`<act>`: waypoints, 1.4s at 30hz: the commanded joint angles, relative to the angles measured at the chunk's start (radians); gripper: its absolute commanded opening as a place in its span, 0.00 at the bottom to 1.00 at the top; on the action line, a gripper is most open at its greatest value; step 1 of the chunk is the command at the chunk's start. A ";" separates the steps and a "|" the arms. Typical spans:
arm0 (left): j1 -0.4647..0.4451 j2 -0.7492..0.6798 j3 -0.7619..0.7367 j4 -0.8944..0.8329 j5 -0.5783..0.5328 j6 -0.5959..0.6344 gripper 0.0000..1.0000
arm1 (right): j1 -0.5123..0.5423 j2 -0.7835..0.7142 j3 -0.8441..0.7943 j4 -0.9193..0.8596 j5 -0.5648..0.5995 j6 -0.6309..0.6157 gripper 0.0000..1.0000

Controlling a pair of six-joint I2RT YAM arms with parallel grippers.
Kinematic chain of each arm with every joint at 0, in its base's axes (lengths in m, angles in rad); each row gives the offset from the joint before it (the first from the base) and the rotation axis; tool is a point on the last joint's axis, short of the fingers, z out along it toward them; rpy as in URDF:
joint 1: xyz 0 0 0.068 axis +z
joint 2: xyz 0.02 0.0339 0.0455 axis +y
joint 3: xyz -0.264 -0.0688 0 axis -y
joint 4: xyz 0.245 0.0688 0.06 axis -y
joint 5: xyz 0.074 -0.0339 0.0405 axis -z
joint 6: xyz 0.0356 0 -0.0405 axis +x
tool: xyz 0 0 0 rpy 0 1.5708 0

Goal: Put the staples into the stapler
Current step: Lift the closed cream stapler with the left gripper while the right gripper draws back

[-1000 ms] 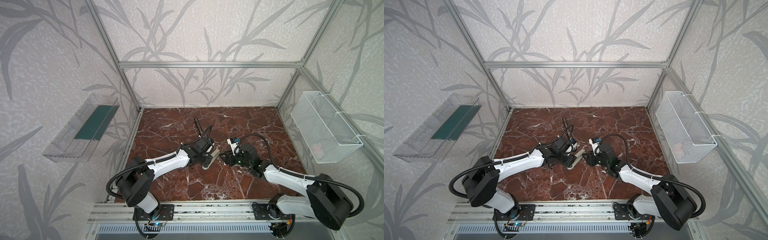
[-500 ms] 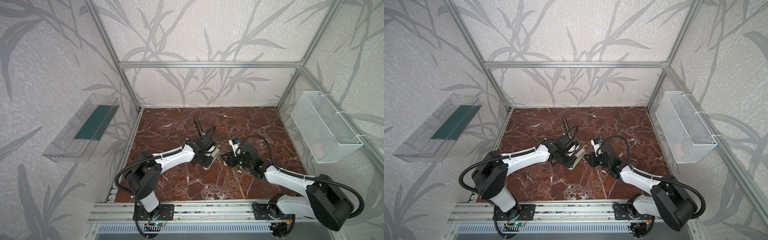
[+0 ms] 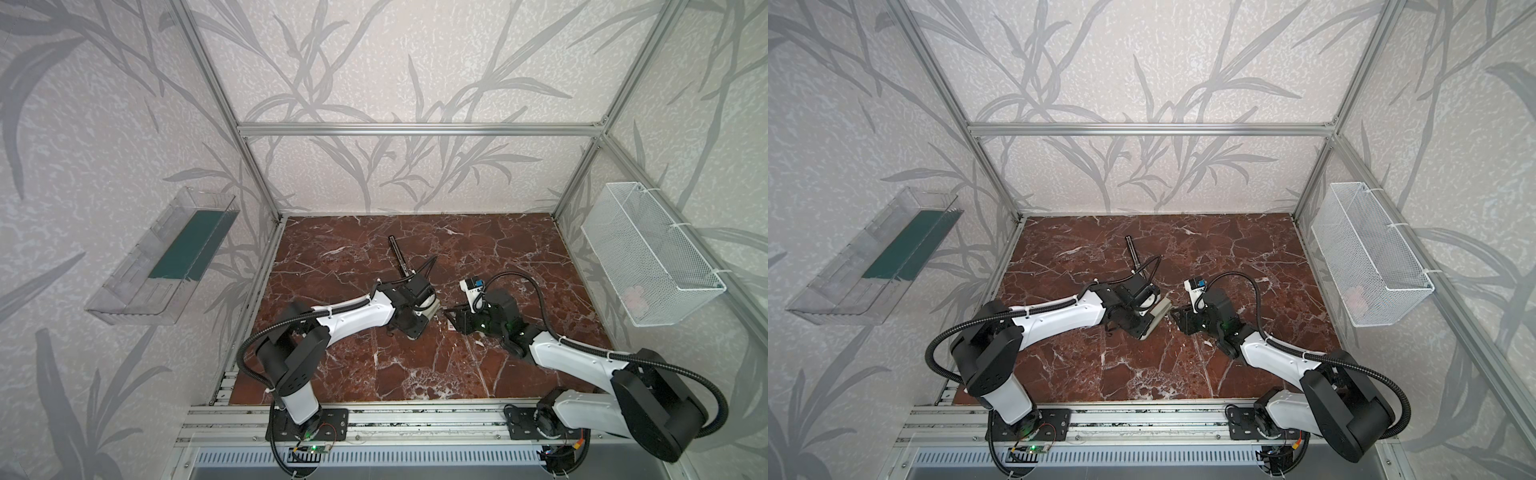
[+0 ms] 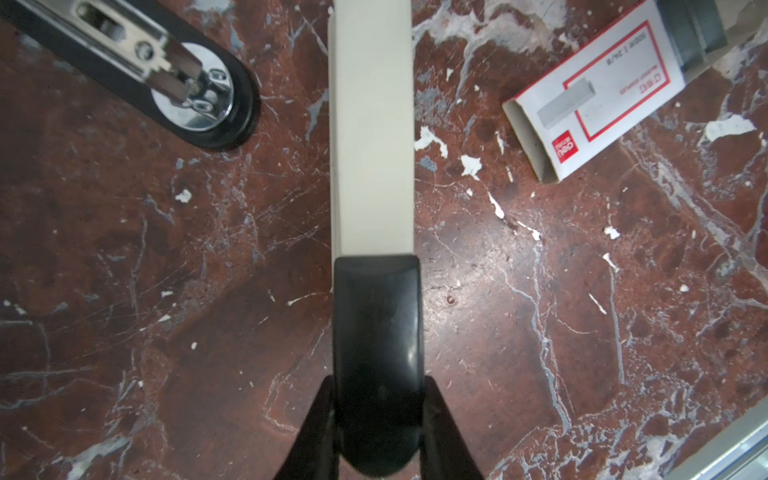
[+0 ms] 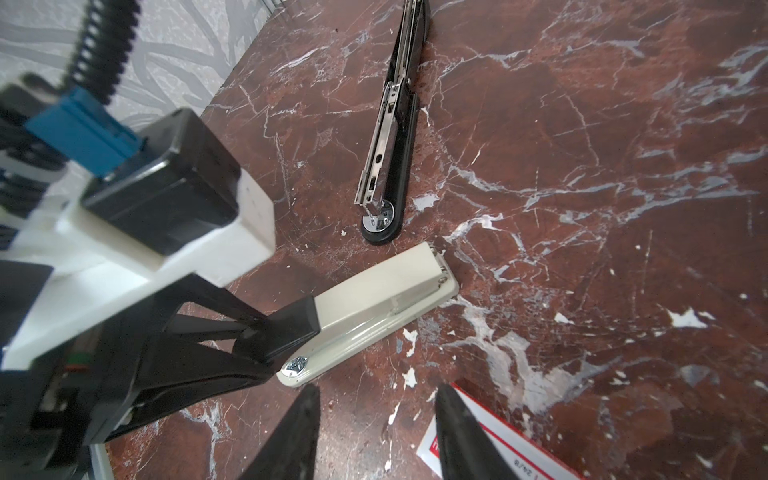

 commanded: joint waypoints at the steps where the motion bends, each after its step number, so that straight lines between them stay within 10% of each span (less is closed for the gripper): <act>1: -0.014 0.066 -0.037 -0.023 0.015 -0.012 0.00 | -0.013 -0.033 -0.012 0.025 -0.007 0.003 0.47; 29: 0.108 -0.285 -0.131 -0.238 -0.136 -0.116 0.00 | -0.051 -0.033 0.009 0.026 -0.026 -0.003 0.47; 42: 0.319 -0.229 -0.122 -0.145 -0.262 -0.170 0.00 | -0.050 0.003 0.013 0.064 -0.072 0.007 0.47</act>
